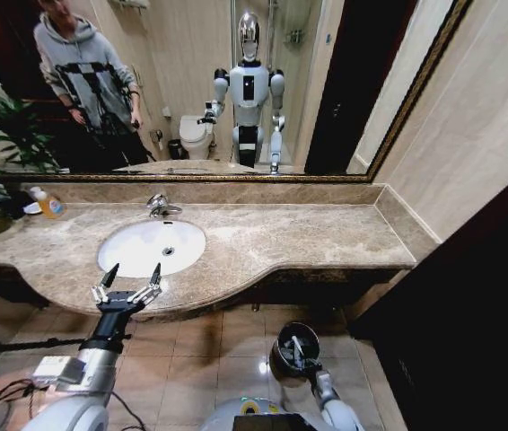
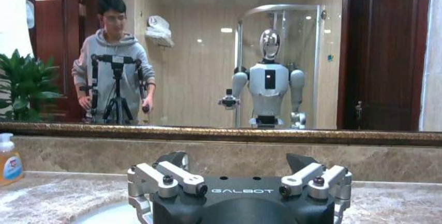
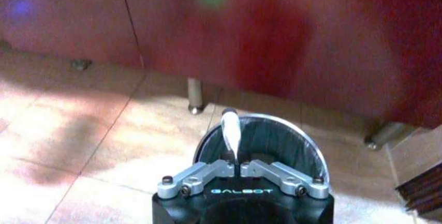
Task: Pick up the trash from the sink and place it in the trash bin.
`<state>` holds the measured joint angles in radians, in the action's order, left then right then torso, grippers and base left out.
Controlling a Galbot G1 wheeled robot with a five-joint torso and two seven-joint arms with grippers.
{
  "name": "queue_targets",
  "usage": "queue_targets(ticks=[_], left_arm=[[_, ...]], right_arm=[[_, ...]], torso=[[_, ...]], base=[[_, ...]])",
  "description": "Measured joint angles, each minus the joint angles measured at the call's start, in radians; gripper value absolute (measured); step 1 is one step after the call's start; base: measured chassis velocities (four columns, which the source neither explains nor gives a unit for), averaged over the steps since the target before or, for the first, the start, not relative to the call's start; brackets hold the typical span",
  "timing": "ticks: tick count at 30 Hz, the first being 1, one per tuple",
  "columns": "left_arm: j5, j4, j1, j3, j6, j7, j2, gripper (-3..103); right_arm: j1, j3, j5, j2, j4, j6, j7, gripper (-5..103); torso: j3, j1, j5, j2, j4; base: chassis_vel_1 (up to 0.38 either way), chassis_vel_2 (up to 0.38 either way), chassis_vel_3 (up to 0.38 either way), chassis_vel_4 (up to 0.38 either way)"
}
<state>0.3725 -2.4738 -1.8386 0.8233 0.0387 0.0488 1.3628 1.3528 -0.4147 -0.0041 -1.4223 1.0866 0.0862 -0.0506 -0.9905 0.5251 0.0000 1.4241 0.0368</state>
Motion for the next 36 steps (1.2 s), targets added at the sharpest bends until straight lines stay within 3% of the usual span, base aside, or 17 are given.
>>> queue_targets(ticks=[15, 16, 18, 19, 21, 31, 35, 36], left_arm=[[0.000, 0.000, 0.000, 0.000, 0.000, 0.000, 0.000, 100], [0.000, 0.000, 0.000, 0.000, 0.000, 0.000, 0.000, 100], [0.000, 0.000, 0.000, 0.000, 0.000, 0.000, 0.000, 100], [0.000, 0.000, 0.000, 0.000, 0.000, 0.000, 0.000, 100], [0.000, 0.000, 0.000, 0.000, 0.000, 0.000, 0.000, 100], [0.000, 0.000, 0.000, 0.000, 0.000, 0.000, 0.000, 100], [0.000, 0.000, 0.000, 0.000, 0.000, 0.000, 0.000, 100], [0.000, 0.000, 0.000, 0.000, 0.000, 0.000, 0.000, 100]], right_arm=[[-0.173, -0.013, -0.056, -0.013, -0.244, -0.012, -0.036, -1], [-0.186, -0.017, -0.058, -0.008, -0.258, -0.012, -0.036, 4], [-0.197, -0.018, -0.058, -0.004, -0.269, -0.010, -0.037, 4], [-0.208, -0.019, -0.055, 0.002, -0.284, -0.009, -0.040, 15], [-0.213, -0.020, -0.054, 0.005, -0.293, -0.007, -0.041, 15], [-0.211, -0.023, 0.000, 0.009, -0.325, 0.027, -0.004, 58], [-0.197, -0.023, 0.010, 0.011, -0.305, 0.022, -0.002, 63], [-0.189, -0.023, 0.011, 0.014, -0.294, 0.019, -0.002, 69]], torso=[[0.000, 0.000, 0.0000, 0.000, 0.0000], [0.000, 0.000, -0.0002, 0.000, 0.0000], [0.000, 0.000, -0.0001, 0.000, 0.0000], [0.000, 0.000, 0.0002, 0.000, 0.0000], [0.000, 0.000, 0.0001, 0.000, 0.0000], [0.000, 0.000, 0.0001, 0.000, 0.0000], [0.000, 0.000, 0.0002, 0.000, 0.0000], [0.000, 0.000, 0.0000, 0.000, 0.0000]], base=[[0.000, 0.000, 0.000, 0.000], [0.000, 0.000, 0.000, 0.000], [0.000, 0.000, 0.000, 0.000], [0.000, 0.000, 0.000, 0.000], [0.000, 0.000, 0.000, 0.000], [0.000, 0.000, 0.000, 0.000], [0.000, 0.000, 0.000, 0.000], [0.000, 0.000, 0.000, 0.000]])
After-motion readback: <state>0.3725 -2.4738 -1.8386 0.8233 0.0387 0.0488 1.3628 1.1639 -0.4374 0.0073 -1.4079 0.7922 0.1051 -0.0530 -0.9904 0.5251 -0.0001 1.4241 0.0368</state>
